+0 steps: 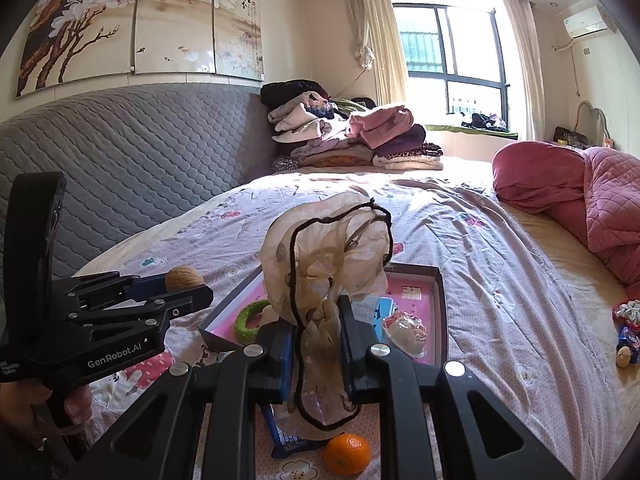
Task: Organize objects
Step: 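Lift the walnut and mesh bag and carry both toward the tray, then lower the walnut into the green ring while the right gripper lowers the mesh bag onto the book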
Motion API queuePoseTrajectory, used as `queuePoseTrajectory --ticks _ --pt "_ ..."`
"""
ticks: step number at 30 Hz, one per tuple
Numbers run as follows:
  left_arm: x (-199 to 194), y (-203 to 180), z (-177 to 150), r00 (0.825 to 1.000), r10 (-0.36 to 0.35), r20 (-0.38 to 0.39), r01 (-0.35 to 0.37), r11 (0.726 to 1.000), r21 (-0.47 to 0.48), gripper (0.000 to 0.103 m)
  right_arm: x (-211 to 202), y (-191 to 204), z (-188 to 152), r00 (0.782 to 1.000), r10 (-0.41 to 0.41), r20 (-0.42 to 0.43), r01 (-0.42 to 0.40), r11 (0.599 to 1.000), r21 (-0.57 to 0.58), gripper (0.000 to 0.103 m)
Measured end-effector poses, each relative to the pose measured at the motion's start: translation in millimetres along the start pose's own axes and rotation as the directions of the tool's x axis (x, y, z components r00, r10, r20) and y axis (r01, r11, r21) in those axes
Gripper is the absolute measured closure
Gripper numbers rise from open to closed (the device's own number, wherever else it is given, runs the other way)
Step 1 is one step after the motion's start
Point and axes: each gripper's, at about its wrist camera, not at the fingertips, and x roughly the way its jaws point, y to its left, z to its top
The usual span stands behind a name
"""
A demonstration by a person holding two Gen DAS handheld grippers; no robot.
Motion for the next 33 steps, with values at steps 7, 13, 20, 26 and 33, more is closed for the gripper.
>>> queuePoseTrajectory --ticks 7,13,20,26,33 --pt "9.5 3.2 14.8 1.0 0.008 0.022 -0.008 1.0 0.006 0.068 11.2 0.1 14.4 1.0 -0.01 0.018 0.01 1.0 -0.017 0.084" --pt "30.3 15.7 20.1 1.0 0.029 0.001 -0.029 1.0 -0.001 0.068 26.2 -1.6 29.8 0.999 -0.016 0.035 0.017 0.999 -0.034 0.084" --pt "61.1 38.0 25.5 0.998 0.055 -0.034 -0.056 0.998 -0.027 0.068 48.0 -5.7 34.3 1.0 -0.015 0.028 0.016 0.998 -0.056 0.084" --pt "81.9 46.6 23.3 0.996 0.069 -0.064 -0.072 0.997 -0.035 0.068 74.0 -14.8 26.3 1.0 -0.014 -0.027 0.012 0.999 -0.053 0.084" --pt "104.8 42.7 16.7 0.993 0.055 -0.109 -0.058 0.998 -0.021 0.068 98.4 -16.6 15.4 0.996 -0.012 -0.093 0.006 0.998 -0.07 0.084"
